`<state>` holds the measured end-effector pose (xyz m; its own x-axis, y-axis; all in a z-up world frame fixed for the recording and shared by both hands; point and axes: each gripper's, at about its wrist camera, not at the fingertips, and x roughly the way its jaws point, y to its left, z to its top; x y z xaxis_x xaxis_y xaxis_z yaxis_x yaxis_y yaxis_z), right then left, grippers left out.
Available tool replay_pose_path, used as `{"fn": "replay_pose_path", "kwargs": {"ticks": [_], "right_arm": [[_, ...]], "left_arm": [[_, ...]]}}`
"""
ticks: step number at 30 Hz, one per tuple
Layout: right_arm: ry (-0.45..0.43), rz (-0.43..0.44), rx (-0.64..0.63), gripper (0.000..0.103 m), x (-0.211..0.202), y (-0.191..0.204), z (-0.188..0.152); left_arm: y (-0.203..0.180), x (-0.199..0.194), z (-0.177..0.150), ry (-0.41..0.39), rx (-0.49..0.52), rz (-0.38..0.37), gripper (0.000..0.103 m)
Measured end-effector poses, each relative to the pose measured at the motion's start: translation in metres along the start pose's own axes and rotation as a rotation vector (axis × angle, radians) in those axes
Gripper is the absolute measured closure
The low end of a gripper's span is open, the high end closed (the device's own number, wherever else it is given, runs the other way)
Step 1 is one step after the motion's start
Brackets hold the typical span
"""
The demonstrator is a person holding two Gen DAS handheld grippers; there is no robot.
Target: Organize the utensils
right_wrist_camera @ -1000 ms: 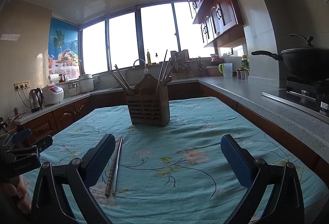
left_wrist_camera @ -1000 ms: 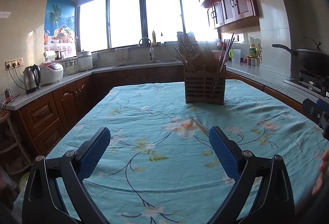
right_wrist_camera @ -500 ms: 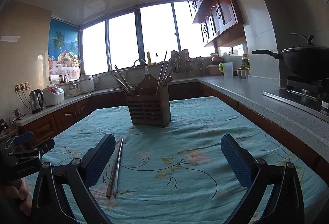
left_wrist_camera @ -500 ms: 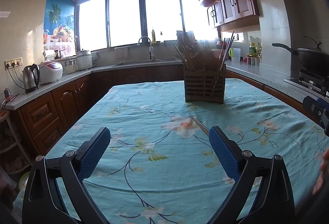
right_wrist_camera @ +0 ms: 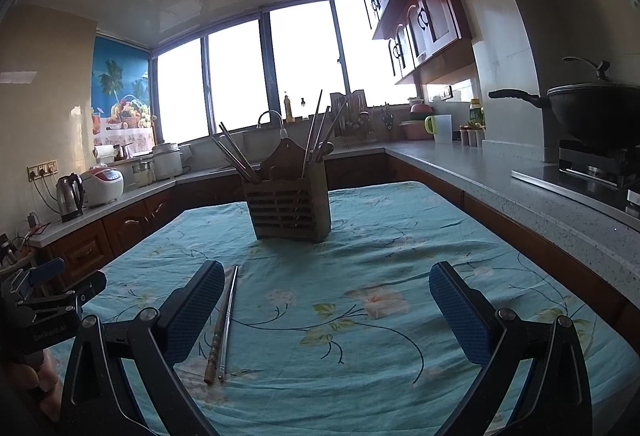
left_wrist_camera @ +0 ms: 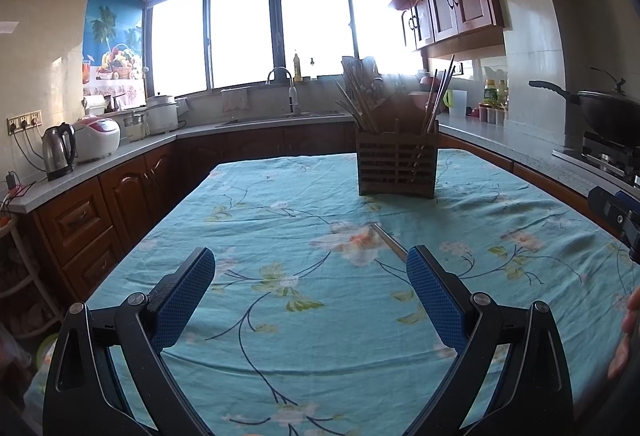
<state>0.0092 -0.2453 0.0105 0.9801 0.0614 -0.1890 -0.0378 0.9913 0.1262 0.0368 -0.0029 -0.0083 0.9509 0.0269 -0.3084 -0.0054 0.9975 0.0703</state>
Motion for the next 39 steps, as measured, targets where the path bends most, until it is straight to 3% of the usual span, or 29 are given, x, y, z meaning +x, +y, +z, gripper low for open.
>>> {"fn": "replay_pose_path", "kwargs": {"ticks": [39], "right_arm": [[0.068, -0.001, 0.018, 0.000, 0.019, -0.004, 0.003]], "left_arm": [[0.002, 0.009, 0.003, 0.049, -0.025, -0.031, 0.004]]}}
